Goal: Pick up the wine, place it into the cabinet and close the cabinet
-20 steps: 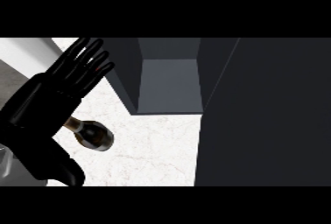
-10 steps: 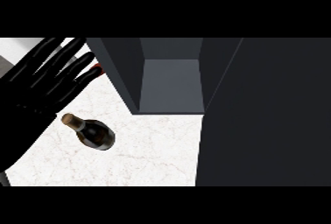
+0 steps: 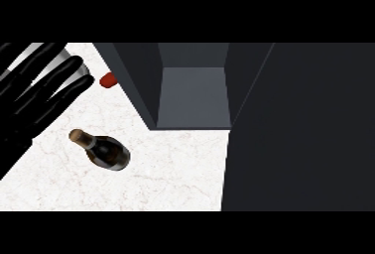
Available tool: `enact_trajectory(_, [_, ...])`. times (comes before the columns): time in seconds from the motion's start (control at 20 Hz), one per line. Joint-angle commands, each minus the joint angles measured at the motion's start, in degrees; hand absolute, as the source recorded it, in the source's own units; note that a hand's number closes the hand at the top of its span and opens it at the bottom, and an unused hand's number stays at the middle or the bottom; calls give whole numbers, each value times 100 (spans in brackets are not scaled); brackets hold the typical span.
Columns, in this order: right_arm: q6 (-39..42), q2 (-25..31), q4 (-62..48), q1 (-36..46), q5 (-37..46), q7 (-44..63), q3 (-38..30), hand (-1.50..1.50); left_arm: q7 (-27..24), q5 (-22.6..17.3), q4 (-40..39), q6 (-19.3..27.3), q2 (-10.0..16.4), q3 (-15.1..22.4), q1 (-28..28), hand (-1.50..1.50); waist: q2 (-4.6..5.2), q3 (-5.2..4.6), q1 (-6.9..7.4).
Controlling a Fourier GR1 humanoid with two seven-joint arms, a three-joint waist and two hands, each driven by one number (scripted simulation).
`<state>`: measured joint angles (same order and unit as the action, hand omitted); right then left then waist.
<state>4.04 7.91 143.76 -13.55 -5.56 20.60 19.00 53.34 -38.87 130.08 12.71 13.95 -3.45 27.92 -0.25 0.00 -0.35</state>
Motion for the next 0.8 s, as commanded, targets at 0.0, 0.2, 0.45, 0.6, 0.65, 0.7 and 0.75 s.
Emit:
enact_trajectory(0.0, [121, 236, 1108, -417, -193, 317, -70, -150, 139, 117, 159, 196, 67, -17, -4, -150, 1, 3, -17])
enact_trajectory(0.2, [-76, 194, 1444, -497, 36, 555, 239, -150, -7, 105, 271, -39, 167, -263, -397, -150, -7, -4, -31])
enact_trajectory(0.45, [-223, 212, 1444, -386, 119, 676, 287, -150, 43, 98, -121, 2, 325, -346, -99, -150, 2, -2, -44])
enact_trajectory(0.6, [-596, -41, 1259, 240, 444, 1093, 605, -150, -34, 172, -236, -55, 338, -314, -91, -150, 10, -9, -8])
enact_trajectory(0.65, [-346, 170, 1265, 38, 131, 765, 239, -150, 266, -263, -258, -91, 643, -876, -22, -150, 2, -4, -4])
enact_trajectory(0.7, [-341, 173, 1181, -55, 174, 674, 274, -150, 329, -309, -281, -99, 796, -1010, 97, -150, 0, -2, -10])
enact_trajectory(0.75, [-431, 156, 1282, 99, 86, 877, 209, -150, 55, -239, -102, -360, 639, -924, -347, -150, 5, -6, 8])
